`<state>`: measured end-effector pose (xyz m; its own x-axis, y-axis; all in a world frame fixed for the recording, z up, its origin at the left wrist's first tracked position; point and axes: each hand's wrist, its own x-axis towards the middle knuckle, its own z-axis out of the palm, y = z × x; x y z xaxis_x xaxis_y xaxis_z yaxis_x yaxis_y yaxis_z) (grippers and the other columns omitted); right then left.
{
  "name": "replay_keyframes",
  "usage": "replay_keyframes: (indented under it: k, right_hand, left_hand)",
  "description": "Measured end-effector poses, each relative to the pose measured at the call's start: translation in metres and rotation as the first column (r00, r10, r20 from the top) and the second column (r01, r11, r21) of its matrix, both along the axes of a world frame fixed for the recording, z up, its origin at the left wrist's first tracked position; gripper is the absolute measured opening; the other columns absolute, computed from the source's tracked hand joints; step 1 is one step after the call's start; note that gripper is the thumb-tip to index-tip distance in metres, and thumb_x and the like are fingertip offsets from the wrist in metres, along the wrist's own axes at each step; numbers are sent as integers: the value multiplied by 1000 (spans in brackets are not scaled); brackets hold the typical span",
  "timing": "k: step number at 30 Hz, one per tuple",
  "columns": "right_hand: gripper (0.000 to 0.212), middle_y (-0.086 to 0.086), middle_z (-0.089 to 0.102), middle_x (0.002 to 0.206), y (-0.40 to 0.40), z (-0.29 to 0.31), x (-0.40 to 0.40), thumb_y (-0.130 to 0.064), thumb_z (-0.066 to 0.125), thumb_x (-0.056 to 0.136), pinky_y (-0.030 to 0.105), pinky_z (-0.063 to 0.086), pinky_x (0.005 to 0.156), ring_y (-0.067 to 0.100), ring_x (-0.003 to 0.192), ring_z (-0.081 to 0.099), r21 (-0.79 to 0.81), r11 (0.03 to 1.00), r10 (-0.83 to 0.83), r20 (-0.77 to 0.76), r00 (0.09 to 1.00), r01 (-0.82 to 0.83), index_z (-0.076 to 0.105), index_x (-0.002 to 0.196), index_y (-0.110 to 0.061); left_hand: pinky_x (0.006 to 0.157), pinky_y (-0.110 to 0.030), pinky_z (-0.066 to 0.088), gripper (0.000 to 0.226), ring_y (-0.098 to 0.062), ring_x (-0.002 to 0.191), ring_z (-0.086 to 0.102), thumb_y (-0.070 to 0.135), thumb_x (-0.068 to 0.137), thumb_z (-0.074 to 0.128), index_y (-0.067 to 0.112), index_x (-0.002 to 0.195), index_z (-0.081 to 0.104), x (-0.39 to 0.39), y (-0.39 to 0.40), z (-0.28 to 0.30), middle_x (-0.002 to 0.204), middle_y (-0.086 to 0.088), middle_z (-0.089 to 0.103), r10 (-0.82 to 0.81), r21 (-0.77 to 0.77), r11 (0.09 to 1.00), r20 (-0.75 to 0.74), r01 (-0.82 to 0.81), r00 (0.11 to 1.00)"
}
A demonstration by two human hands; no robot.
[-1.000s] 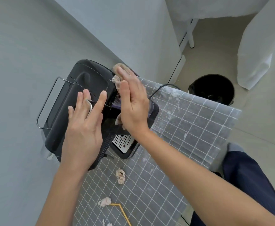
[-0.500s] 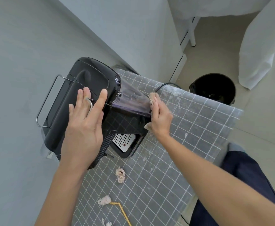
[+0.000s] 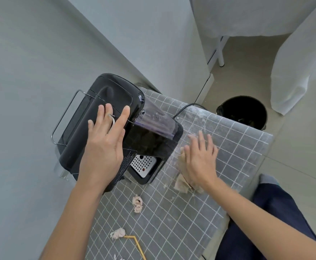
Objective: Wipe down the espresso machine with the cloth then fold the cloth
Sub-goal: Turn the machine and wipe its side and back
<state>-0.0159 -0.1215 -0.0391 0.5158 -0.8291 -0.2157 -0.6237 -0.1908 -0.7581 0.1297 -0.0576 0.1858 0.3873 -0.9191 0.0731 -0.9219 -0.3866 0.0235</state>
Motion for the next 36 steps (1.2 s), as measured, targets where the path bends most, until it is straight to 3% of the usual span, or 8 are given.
replay_keyframes:
  k: [3,6,10,13,22,27,32,36]
  right_hand:
    - [72,11,-4,164,19,-23,-3,-72,21,94,58,-4,119,37,150,-10,-176,906,362,-147,921,-384,13,154,-33]
    - [62,15,39,152,16,-40,-7,-62,39,94,52,34,109,40,140,36,-299,801,482,-190,855,-519,41,143,-24]
    - [42,1,60,107,3,-18,-4,-52,47,92,43,52,84,20,94,60,-38,982,189,225,956,-185,41,118,-20]
    - [42,6,59,100,-16,26,7,-60,47,83,45,56,79,21,90,62,319,946,-211,456,864,63,33,103,-25]
    - [37,4,56,126,-2,106,55,-7,55,95,39,46,99,17,116,53,61,966,-216,723,656,250,54,132,-6]
    - [32,9,65,111,8,98,58,-3,69,89,44,49,85,20,103,55,-171,939,-57,780,623,300,68,122,-5]
    - [30,18,49,140,7,83,70,-7,66,92,61,32,109,43,139,32,-256,908,-33,745,667,331,69,121,-12]
    - [32,17,56,127,7,64,71,4,64,91,52,48,98,37,119,55,-290,915,53,776,628,282,65,123,-2]
  left_hand:
    - [117,-52,14,50,-27,147,11,14,100,38,25,148,30,-1,0,1,155,-14,25,2,12,1000,5,-2,1000]
    - [117,-51,13,50,-26,147,9,16,100,37,26,148,29,-1,-1,2,156,-12,23,10,23,1000,7,-10,1000]
    - [117,-49,12,50,-25,147,8,16,100,36,27,148,29,-1,-1,3,156,-12,23,11,23,1000,7,-11,1000]
    - [117,-50,12,50,-26,147,8,16,100,36,27,148,29,0,0,1,156,-12,24,11,24,1000,9,-11,1000]
    - [116,-54,15,49,-28,147,11,14,101,36,25,148,31,0,-1,-1,155,-15,26,9,4,1000,-4,-9,1000]
    - [117,-52,14,48,-27,147,10,20,101,31,27,148,29,1,-1,-1,155,-14,25,10,16,1000,11,-11,1000]
    - [117,-52,14,48,-27,147,10,24,100,29,27,148,29,1,-2,-1,156,-14,25,13,19,1000,11,-13,1000]
    - [116,-53,14,48,-28,147,11,19,100,32,26,148,29,2,-2,-2,155,-15,25,6,18,1000,15,-6,1000]
